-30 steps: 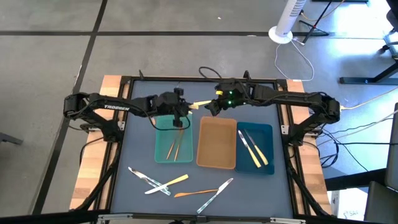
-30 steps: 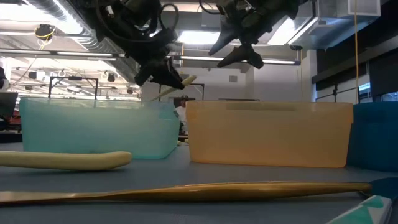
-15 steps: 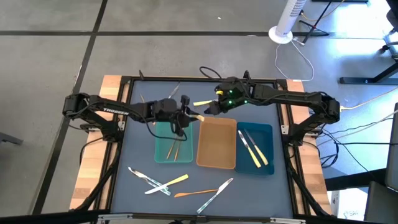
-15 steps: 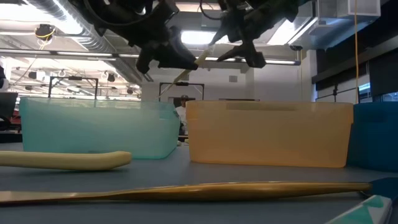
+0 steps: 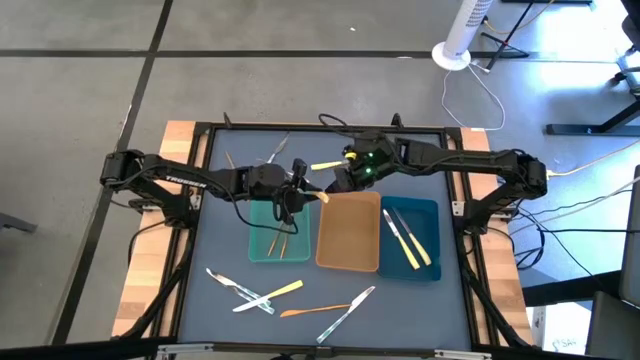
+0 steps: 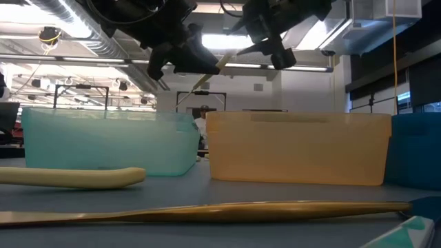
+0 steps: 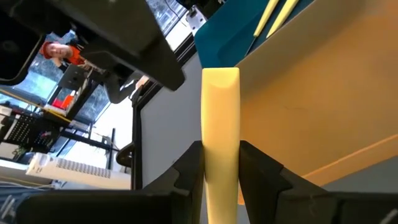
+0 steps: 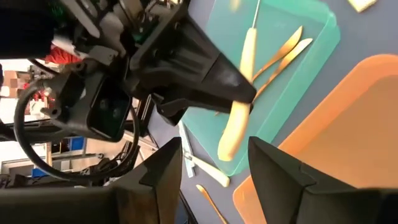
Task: Sort silverware by color (type)
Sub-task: Put the yellow knife into the blue bin
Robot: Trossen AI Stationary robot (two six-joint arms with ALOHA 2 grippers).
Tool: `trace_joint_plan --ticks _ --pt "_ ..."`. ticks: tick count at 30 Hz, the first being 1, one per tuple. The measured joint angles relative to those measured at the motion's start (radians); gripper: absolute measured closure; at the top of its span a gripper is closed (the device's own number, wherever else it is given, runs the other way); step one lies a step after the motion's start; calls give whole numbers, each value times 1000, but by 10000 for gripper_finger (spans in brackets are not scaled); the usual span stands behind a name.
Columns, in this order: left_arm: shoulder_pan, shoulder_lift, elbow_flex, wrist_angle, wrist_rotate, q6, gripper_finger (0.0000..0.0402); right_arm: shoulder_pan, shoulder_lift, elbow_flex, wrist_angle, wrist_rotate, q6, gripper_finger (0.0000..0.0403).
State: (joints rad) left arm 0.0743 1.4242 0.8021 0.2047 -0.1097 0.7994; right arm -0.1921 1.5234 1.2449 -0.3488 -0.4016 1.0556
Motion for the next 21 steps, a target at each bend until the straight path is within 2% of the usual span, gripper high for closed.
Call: trace_joint_plan --ticks 11,21 --pt "-7 0 0 -1 0 -1 324 31 0 0 -8 113 20 230" --pt "-12 0 0 -2 -4 -2 324 42 66 0 10 96 14 230"
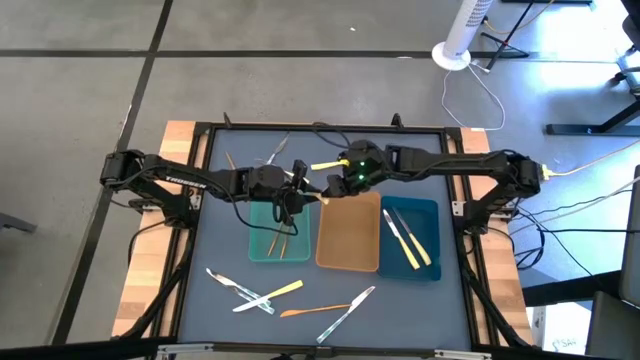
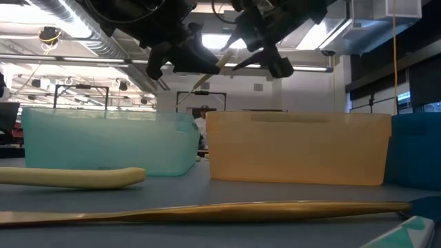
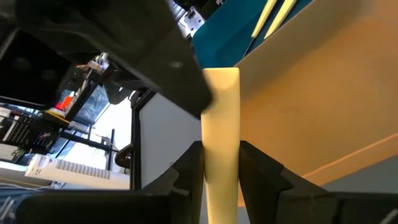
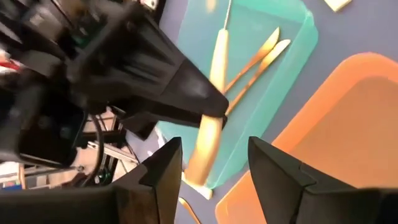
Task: Sort silverware by color (type)
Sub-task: Put the yellow knife into the blue bin
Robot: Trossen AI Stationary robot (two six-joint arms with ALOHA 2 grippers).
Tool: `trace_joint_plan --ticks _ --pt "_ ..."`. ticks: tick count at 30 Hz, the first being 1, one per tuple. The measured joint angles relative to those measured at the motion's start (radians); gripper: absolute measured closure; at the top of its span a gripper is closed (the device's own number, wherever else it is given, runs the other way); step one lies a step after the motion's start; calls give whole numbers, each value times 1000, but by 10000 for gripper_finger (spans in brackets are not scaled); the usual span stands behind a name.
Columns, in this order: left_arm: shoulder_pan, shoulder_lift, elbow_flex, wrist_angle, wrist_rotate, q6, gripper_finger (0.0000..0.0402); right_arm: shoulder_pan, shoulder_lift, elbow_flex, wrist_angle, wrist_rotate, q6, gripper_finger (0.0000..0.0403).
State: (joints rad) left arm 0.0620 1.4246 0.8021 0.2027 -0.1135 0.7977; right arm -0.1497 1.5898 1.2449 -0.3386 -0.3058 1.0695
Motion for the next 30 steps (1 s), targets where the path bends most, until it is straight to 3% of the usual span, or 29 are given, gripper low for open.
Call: trace_joint_plan --ticks 30 --pt "0 0 0 0 -4 -1 324 66 12 0 49 126 -31 230"
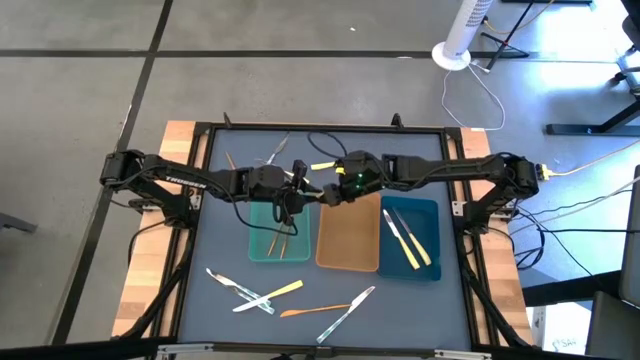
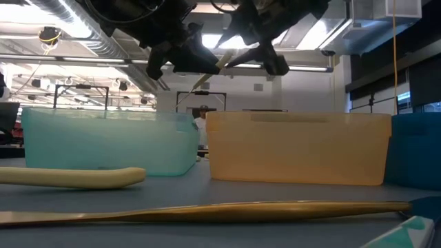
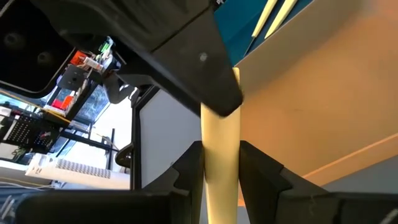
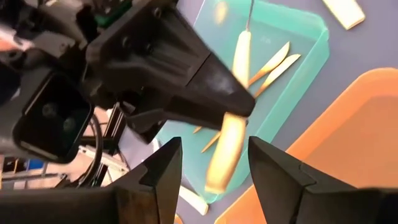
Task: Sort silverware by color (type)
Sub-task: Put the yellow knife into the blue bin
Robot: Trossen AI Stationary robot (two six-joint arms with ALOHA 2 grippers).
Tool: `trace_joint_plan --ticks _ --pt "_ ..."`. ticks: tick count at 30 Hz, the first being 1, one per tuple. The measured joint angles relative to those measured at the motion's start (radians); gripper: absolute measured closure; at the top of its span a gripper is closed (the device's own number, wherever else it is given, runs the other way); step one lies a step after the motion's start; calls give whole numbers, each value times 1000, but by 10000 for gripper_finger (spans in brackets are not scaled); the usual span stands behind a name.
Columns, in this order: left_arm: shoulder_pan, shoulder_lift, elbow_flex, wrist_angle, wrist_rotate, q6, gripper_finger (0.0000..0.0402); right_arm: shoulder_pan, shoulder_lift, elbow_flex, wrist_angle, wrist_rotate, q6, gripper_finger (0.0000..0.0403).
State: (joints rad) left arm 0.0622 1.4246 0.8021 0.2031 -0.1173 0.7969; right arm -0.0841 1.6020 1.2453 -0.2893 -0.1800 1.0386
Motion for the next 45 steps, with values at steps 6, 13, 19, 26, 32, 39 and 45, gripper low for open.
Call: trace_joint_plan --ticks 6,13,19,26,32,39,45 --pt "0 0 0 0 0 0 324 -1 0 0 0 5 0 234" --pt "0 0 0 0 0 0 324 0 0 0 -3 17 0 290" --pt "0 0 0 -2 -6 1 324 -1 0 0 -8 42 0 332" --pt "0 0 0 -2 -32 1 324 -2 0 -1 -7 51 0 339" --pt "0 0 0 -1 -32 1 324 -1 0 -1 -12 68 2 339" --pt "0 0 0 -1 -32 1 324 -1 0 -1 -17 68 2 354" --pt "1 0 0 -2 -34 0 324 -1 0 -1 -26 72 -2 381"
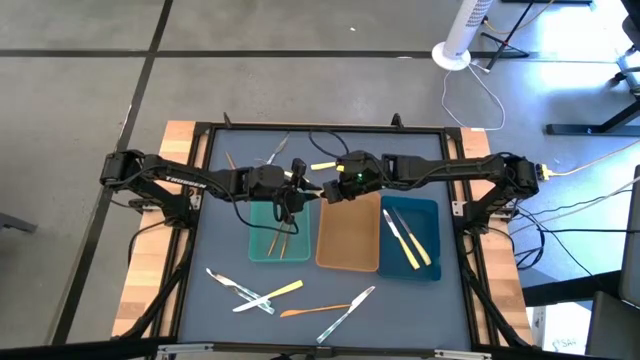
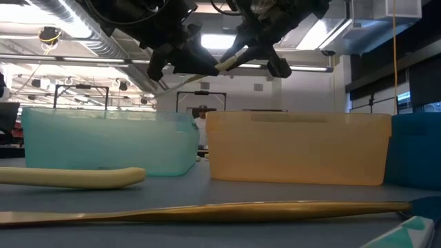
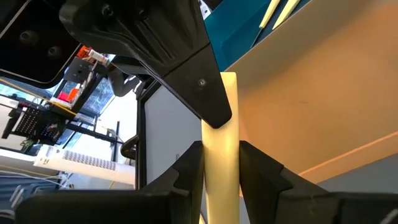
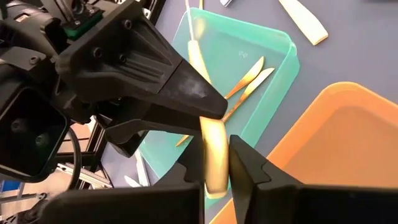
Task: Sort silverware by color (type)
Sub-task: Put the yellow knife into the blue bin
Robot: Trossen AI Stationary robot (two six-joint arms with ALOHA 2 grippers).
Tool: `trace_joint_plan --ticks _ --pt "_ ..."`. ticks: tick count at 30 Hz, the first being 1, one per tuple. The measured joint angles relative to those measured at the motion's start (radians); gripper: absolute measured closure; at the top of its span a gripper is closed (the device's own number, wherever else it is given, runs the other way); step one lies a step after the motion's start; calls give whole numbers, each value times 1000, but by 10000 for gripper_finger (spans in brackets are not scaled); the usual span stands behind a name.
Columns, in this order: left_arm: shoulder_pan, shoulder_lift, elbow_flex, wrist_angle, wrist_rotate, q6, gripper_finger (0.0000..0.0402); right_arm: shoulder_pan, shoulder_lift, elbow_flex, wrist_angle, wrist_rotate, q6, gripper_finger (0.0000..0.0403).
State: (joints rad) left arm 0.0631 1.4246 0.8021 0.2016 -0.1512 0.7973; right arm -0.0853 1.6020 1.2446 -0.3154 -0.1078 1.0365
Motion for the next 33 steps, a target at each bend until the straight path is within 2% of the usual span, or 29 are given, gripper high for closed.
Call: trace_joint_plan --ticks 6,17,25,33 --pt "0 0 0 0 -5 0 318 0 0 0 0 -1 -20 388" --pt "-1 0 0 6 -8 -3 253 1 1 1 12 -7 -28 389" --pt "-1 0 0 4 -86 -3 248 -1 1 1 5 11 -28 390" --pt "-1 0 0 3 -96 -9 248 -1 0 1 1 13 -28 390"
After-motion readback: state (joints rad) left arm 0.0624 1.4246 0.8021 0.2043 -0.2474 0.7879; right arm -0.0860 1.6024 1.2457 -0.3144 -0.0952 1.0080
